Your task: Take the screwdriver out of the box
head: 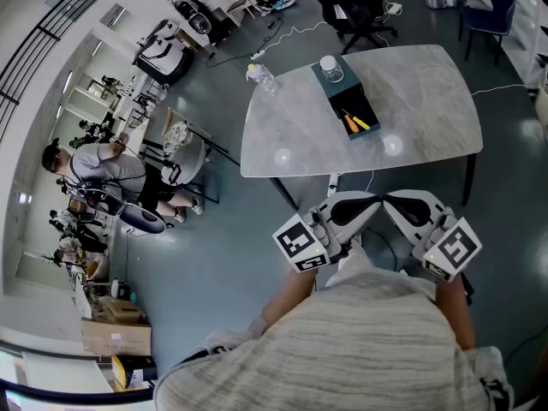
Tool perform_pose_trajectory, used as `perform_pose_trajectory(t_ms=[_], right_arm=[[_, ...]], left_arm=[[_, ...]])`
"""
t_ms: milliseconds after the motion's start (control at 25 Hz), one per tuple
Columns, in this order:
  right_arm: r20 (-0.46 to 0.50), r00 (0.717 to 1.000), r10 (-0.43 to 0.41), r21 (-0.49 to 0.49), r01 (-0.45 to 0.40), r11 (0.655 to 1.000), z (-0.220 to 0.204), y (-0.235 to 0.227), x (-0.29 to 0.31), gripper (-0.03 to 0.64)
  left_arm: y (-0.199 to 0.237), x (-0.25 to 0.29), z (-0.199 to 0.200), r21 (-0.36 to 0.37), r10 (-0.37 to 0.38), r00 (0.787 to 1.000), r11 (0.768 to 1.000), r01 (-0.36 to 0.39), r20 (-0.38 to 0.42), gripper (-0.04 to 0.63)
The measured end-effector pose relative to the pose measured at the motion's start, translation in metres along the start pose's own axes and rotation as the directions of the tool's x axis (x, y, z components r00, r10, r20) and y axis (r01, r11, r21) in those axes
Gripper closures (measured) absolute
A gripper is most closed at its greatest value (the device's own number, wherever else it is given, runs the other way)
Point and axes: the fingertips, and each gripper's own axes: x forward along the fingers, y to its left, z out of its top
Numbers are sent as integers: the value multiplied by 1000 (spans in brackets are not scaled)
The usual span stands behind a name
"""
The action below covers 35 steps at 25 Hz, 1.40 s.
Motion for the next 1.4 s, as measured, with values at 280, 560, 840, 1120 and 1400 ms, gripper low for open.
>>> perform_pose_trajectory(t_ms=[280,560,840,1120,1400], right_arm=[[17,999,-31,1,31,1000,7,-7,-10,607],[22,999,-23,40,22,999,4,-12,-17,607],[15,999,-45,74,44,996,0,-17,-11,606],[-17,992,-128,-81,126,989,3,-32,9,604],[-27,986,-162,-60,160,985,-2,-62,29,604]], left_arm=[[-4,13,4,9,-26,1000,1000,26,-9,578],[-5,20,0,-9,-50,999,999,50,-2,578],[3,19,-3,-13,-40,999,999,40,7,577],[25,15,5,160,48,999,986,-45,-15,572],[70,3,8,154,115,993,982,-113,-5,439]])
